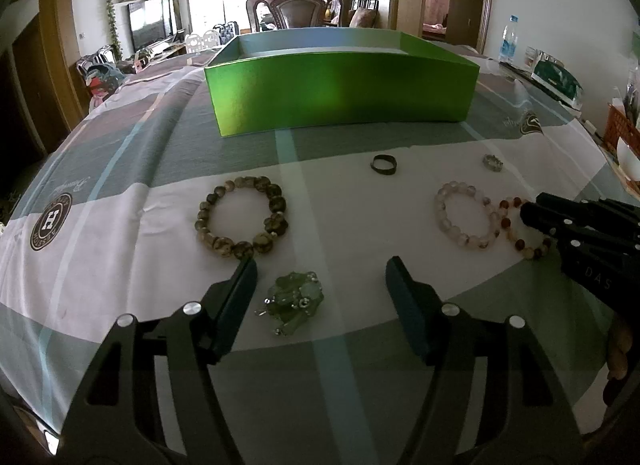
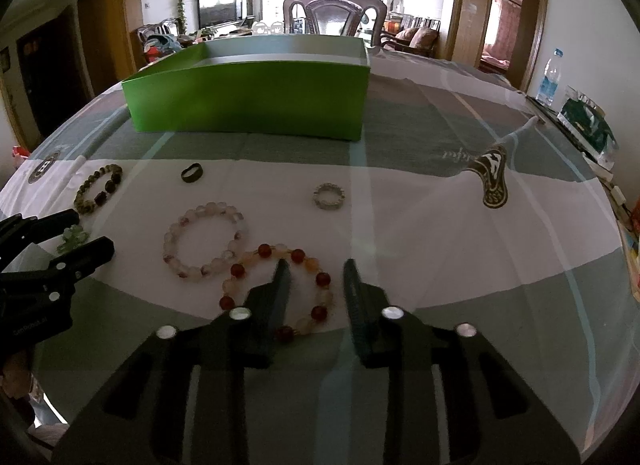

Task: Organize jewelry

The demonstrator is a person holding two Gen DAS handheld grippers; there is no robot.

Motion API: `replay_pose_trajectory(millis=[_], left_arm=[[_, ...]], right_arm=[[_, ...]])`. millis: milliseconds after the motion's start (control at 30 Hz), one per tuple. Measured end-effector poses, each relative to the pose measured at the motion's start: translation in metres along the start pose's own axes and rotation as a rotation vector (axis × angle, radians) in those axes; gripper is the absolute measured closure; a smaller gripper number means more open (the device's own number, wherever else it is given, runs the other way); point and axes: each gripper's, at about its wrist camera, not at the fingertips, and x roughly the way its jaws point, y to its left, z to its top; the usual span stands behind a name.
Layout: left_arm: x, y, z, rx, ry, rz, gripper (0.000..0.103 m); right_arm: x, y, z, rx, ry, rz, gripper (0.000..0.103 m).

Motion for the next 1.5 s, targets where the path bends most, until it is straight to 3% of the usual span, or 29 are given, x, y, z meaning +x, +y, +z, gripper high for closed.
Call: replay_pose_trajectory(millis=[67, 167, 233, 267, 400, 467, 700, 900, 1067, 1167, 1367, 1500], left_arm=[[0.0, -0.001, -0.001, 0.006, -0.005, -0.003, 0.042], [-0.002, -0.005, -0.003, 0.02, -0.025, -0.009, 0.057], [-0.003, -0.008, -0.003, 0.027, -0.036, -0.011, 0.079], [-0.003, -0.009, -0.003, 0.032, -0.036, -0.012, 0.084], [-0.005, -0.014, -0.002, 0.047, -0.025, 0.009, 0.087], [-0.007, -0.013, -0.002, 0.042, -0.022, 0.0, 0.094], [-0.011, -0.001, 0.001, 0.003, 0.009, -0.007, 0.095], [-0.024, 0.003, 0.006, -0.009, -0.016, -0.02, 0.095], [-0.042, 0.021, 0.026, -0.035, -0.046, -0.077, 0.095], [-0.055, 0.037, 0.045, -0.056, -0.07, -0.102, 0.103], [-0.072, 0.054, 0.075, -0.06, -0.098, -0.11, 0.103], [-0.069, 0.06, 0.077, -0.074, -0.084, -0.121, 0.103]], right_arm=[[0.0, 0.001, 0.0, -0.004, -0.001, 0.0, 0.089], [0.0, 0.002, 0.0, -0.009, -0.004, -0.004, 0.094], [0.0, 0.002, -0.001, -0.01, -0.005, -0.006, 0.094], [0.0, 0.002, -0.001, -0.01, -0.006, -0.007, 0.095], [0.0, 0.002, -0.001, -0.006, -0.006, -0.004, 0.095], [0.0, 0.001, -0.001, -0.001, -0.004, 0.002, 0.095], [-0.002, -0.004, 0.002, 0.043, 0.008, 0.031, 0.095], [-0.03, 0.004, 0.014, 0.008, -0.062, 0.053, 0.095], [-0.052, 0.005, 0.036, -0.017, -0.12, 0.073, 0.095], [-0.058, 0.003, 0.05, -0.024, -0.143, 0.066, 0.095], [-0.065, -0.002, 0.072, -0.018, -0.178, 0.066, 0.095], [-0.059, 0.0, 0.071, -0.021, -0.167, 0.073, 0.095]])
